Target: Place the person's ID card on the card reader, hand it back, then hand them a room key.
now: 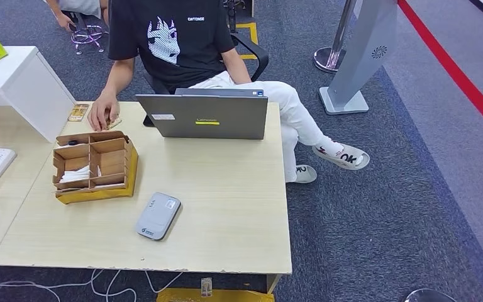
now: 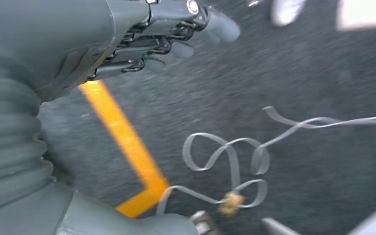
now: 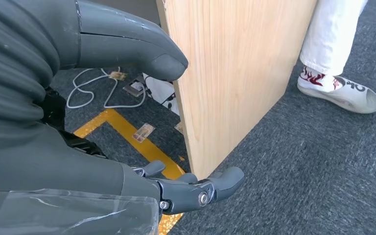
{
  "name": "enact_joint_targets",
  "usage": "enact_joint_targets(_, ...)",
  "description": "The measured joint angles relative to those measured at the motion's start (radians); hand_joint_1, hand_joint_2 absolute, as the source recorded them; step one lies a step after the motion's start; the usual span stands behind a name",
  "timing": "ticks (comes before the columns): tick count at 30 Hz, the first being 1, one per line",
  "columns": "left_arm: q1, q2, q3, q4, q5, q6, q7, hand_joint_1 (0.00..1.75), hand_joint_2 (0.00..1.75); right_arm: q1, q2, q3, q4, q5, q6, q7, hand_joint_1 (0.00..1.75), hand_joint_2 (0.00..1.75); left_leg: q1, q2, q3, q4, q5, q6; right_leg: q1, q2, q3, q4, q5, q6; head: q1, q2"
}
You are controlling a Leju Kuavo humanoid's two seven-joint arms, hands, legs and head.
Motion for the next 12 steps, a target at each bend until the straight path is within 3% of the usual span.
enact_joint_targets(1,-0.002,0.003,0.0,0.022,-0.006,0.001,0.024,1.72,1.75,0.0,0.0,0.001,0.0,0.003,0.003,0.0,0.96,1.75,0.0,0.0,0.0,0.0,0.0,0.0,0.0,0.0,0.0,0.0,0.0,0.0,0.0,0.0)
enact_joint_targets(3,-0.006,0.006,0.0,0.058,-0.02,0.007,0.08,1.75,1.75,0.0,0.0,0.003,0.0,0.01,0.012,-0.001,1.74,1.75,0.0,0.0,0.0,0.0,0.0,0.0,0.0,0.0,0.0,0.0,0.0,0.0,0.0,0.0)
enact_joint_targets(8,-0.008,0.0,-0.002,0.125,-0.087,0.085,0.22,1.75,1.75,-0.002,0.0,0.006,0.0,0.019,0.03,-0.005,1.75,1.75,0.0,0.0,0.0,0.0,0.0,0.0,0.0,0.0,0.0,0.0,0.0,0.0,0.0,0.0)
enact_joint_targets(12,-0.009,-0.003,-0.003,0.15,-0.102,0.106,0.241,1.75,1.75,-0.002,0.0,0.006,0.0,0.02,0.03,-0.006,1.75,1.75,0.0,0.0,0.0,0.0,0.0,0.0,0.0,0.0,0.0,0.0,0.0,0.0,0.0,0.0)
